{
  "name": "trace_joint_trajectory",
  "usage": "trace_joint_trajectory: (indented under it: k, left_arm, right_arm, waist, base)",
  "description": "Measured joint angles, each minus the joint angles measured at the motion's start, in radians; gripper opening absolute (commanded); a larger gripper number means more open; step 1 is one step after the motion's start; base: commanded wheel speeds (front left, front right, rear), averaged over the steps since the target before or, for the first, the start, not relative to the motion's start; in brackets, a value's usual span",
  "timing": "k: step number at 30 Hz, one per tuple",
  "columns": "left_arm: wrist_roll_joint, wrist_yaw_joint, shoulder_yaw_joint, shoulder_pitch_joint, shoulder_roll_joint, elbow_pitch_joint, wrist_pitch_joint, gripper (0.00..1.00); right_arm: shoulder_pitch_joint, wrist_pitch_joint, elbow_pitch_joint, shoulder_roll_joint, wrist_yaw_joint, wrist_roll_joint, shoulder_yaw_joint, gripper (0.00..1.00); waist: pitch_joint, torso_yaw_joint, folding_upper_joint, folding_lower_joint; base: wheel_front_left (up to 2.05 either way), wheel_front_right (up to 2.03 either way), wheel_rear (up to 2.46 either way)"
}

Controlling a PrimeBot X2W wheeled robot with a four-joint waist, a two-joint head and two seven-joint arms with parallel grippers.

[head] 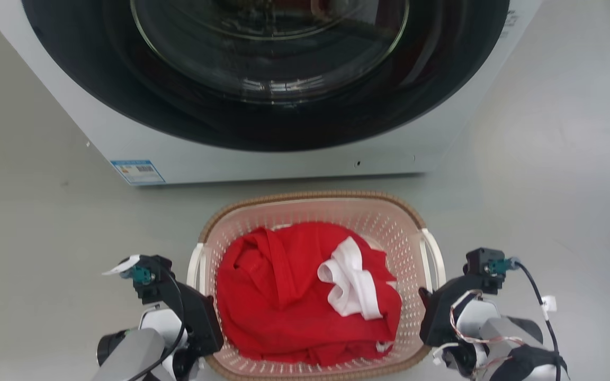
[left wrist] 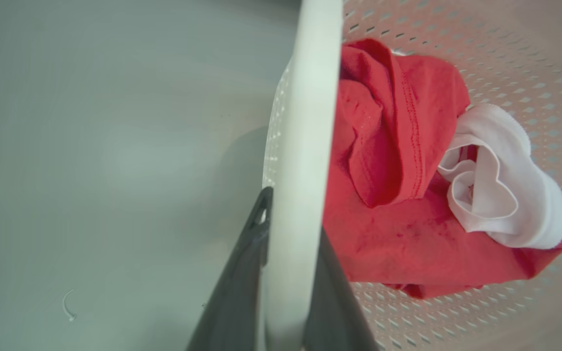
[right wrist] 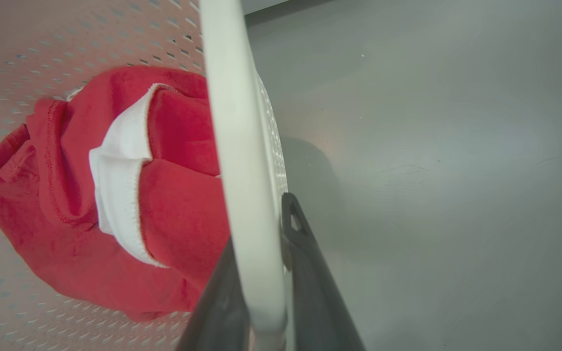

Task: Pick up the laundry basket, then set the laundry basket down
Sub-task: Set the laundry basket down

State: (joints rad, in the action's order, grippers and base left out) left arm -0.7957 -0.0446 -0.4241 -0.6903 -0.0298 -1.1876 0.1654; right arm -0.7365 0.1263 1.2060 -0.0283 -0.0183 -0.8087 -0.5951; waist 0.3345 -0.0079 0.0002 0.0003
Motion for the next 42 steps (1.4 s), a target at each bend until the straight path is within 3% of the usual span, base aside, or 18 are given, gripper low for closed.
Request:
trace_joint_trajectory:
  k: [24,42]
  left_arm:
    - [0.042,-0.026,-0.014,-0.220,-0.033,0.018,-0.054,0.00]
    - [0.052,-0.040,-0.020,-0.294,-0.035,0.000,-0.107,0.00]
  right_arm:
    - [-0.223,-0.099,-0.020,-0.007,-0.035,0.026,0.004,0.00]
    - [-0.298,-0.165,-0.003,-0.006,-0.045,0.055,-0.004,0.00]
  waist:
    - [0.346,-0.018,0.0000,-0.0001]
    - [0.490,-0.011,0.0000,-0.0002]
  base:
    - [0.00,0.00,0.00]
    - [0.00,0.00,0.00]
